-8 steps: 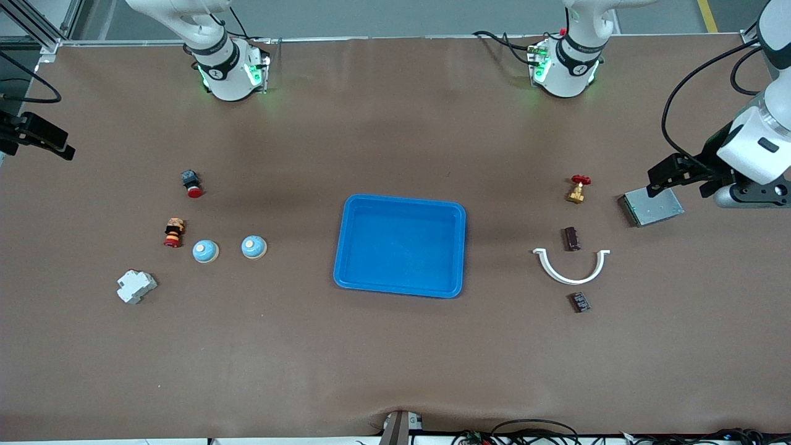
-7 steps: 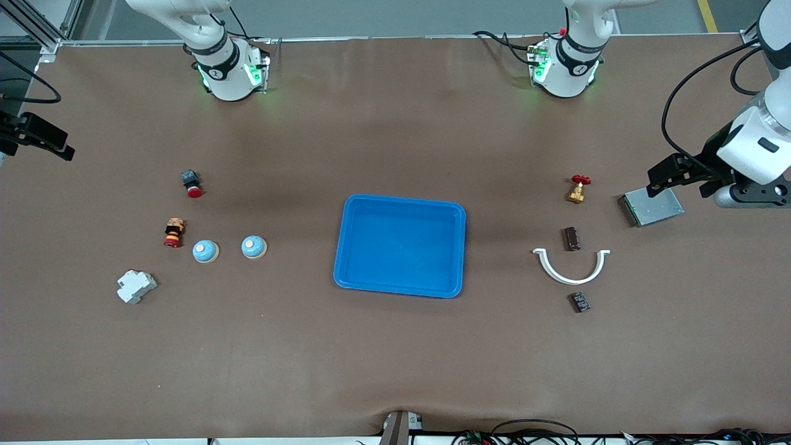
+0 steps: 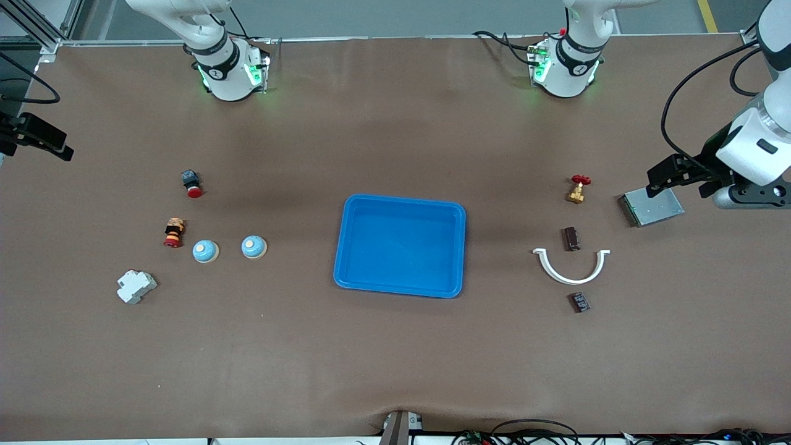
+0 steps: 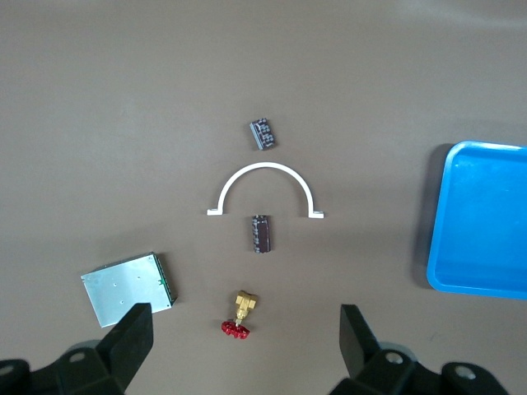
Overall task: Place electrolytic capacitor and blue bell in tray
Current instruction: 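Reach the right gripper to a bell while the left gripper reaches a capacitor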
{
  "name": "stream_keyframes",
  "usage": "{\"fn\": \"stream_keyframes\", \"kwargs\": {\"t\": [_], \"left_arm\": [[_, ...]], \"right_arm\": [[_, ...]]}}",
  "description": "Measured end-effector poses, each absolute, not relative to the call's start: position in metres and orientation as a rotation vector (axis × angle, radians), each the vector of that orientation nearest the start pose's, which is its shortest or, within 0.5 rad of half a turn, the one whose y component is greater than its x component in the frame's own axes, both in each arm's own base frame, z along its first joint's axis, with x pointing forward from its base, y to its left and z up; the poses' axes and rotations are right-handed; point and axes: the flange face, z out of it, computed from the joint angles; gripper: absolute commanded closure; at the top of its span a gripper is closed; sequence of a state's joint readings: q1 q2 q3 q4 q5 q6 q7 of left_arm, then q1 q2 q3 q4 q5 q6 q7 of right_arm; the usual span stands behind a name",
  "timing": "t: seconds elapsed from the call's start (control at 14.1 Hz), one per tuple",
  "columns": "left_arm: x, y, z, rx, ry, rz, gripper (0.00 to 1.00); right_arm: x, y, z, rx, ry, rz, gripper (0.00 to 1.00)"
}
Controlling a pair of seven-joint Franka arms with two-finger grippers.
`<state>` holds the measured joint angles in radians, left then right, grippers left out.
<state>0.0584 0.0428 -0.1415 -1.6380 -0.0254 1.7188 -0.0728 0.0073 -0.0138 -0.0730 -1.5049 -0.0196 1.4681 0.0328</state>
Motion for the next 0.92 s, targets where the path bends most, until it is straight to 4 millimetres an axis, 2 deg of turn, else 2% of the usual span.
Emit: {"fn": "stream_keyframes", "kwargs": {"t": [0.14,0.28,0.64,0.92], "left_arm": [[0.581,-0.048,0.571,-3.177,0.009,-0.025,0.0],[0.582,-0.047,0.56,-3.176,0.006,0.035,0.0],[0.586,-0.043,0.531,-3.183,-0.011,0.171,0.0],[0.584,-0.044,0.51,-3.174,-0.006,0.274,0.0]], "right_arm": [[0.541,-0.039,0.645,-3.153,0.16,0.043,0.0],[0.55,-0.041,0.614,-3.113,0.175,0.032,0.0],[0.565,-0.054,0.504,-3.071,0.244,-0.059,0.0],[0.557,-0.053,0.412,-3.079,0.261,-0.141,0.0]]}}
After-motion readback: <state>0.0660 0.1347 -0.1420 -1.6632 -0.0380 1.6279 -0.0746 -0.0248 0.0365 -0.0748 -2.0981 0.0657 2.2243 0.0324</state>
